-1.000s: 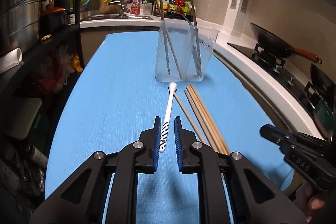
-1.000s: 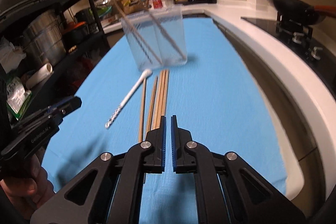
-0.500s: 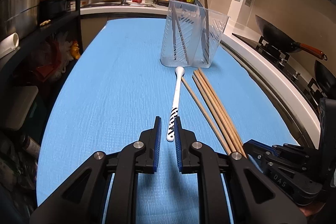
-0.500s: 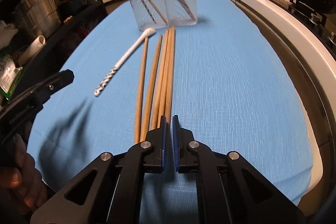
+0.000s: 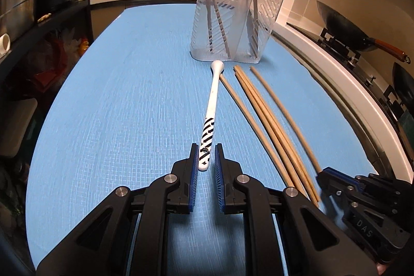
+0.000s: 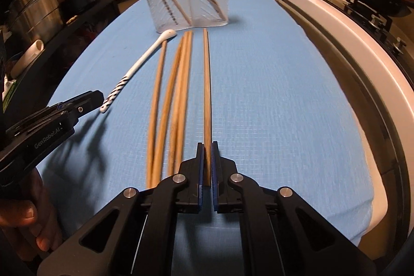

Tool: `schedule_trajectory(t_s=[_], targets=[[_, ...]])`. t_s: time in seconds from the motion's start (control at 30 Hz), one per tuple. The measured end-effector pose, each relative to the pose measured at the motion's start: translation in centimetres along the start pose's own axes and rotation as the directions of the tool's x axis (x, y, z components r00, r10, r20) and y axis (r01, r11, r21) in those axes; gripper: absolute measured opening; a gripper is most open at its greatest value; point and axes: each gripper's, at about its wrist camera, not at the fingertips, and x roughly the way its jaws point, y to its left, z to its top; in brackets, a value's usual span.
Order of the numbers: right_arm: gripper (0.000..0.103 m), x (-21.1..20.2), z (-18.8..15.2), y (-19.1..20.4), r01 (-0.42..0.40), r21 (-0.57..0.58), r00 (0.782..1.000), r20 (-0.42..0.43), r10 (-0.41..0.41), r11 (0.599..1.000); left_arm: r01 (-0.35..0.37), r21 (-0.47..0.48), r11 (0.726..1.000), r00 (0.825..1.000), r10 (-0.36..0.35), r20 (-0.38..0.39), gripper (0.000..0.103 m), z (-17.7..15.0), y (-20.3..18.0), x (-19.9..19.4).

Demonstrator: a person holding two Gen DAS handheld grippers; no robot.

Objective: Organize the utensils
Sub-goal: 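Grasp the white striped spoon handle with the left tool while the right tool grasps a chopstick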

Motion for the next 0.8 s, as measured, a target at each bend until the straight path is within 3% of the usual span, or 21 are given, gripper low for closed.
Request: schedule_trajectory(t_s=[0.17, 0.4, 0.8], targets=[[0.005, -0.2, -0.1, -0.4, 0.016, 0.004, 1.000, -0.006, -0.016, 1.000, -0.046, 0.042, 0.998, 0.998, 0.048, -0.048, 0.013, 0.2, -1.3, 1.1], [0.005, -0.3, -0.2, -0.3, 0.021, -0.003, 1.000, -0.004, -0.021, 1.000, -0.089, 0.119, 0.989, 0.994, 0.095, -0.049, 0.011, -0.3, -2.4, 1.1], [0.005, -0.4, -0.4, -0.7, 0.026, 0.016, 1.000, -0.001, -0.026, 1.000, -0.009, 0.004, 1.000, 1.000, 0.009, 0.007, 0.010, -0.7, -1.5, -0.7]])
